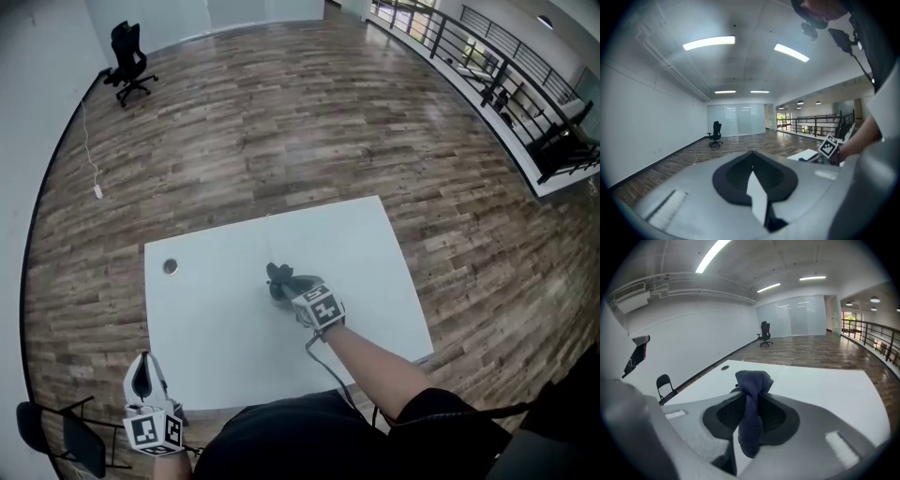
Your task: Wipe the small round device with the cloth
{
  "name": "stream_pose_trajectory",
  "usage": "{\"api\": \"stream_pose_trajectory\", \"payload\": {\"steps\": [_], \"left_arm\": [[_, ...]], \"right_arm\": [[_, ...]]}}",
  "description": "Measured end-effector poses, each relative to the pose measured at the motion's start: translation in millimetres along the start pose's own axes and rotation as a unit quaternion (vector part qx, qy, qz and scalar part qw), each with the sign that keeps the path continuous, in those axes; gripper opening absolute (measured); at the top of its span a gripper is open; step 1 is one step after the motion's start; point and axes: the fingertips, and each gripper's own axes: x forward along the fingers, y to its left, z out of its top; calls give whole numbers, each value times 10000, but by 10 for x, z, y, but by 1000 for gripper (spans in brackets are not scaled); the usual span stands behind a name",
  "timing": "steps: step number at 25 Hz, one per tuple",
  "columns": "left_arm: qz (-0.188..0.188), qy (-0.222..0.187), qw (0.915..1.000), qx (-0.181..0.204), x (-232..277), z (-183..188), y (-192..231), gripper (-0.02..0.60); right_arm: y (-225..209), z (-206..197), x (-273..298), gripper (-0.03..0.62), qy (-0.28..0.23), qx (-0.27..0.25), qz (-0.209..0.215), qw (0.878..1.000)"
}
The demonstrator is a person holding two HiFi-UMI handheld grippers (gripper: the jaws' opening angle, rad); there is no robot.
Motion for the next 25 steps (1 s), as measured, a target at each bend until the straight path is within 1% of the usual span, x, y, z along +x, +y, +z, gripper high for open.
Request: {"api": "stream_pose_trajectory", "payload": {"steps": [4,10,18,25], "left_arm": [[-54,-10,10000,20,26,17,-88,8],[-67,-39,10000,15,3,38,-122,7],[-105,-52,9999,6,13,54,-161,8],[-157,-92,9998,-21,47,64,-202,8]], "right_arm": [[-102,-117,-91,80,19,480,71,9988],[-71,-389,-116,80,327,669,120,9972],[237,-540,-112,80,696,337,382,9963],[597,-690,-87,80,948,134,783,9923]]}}
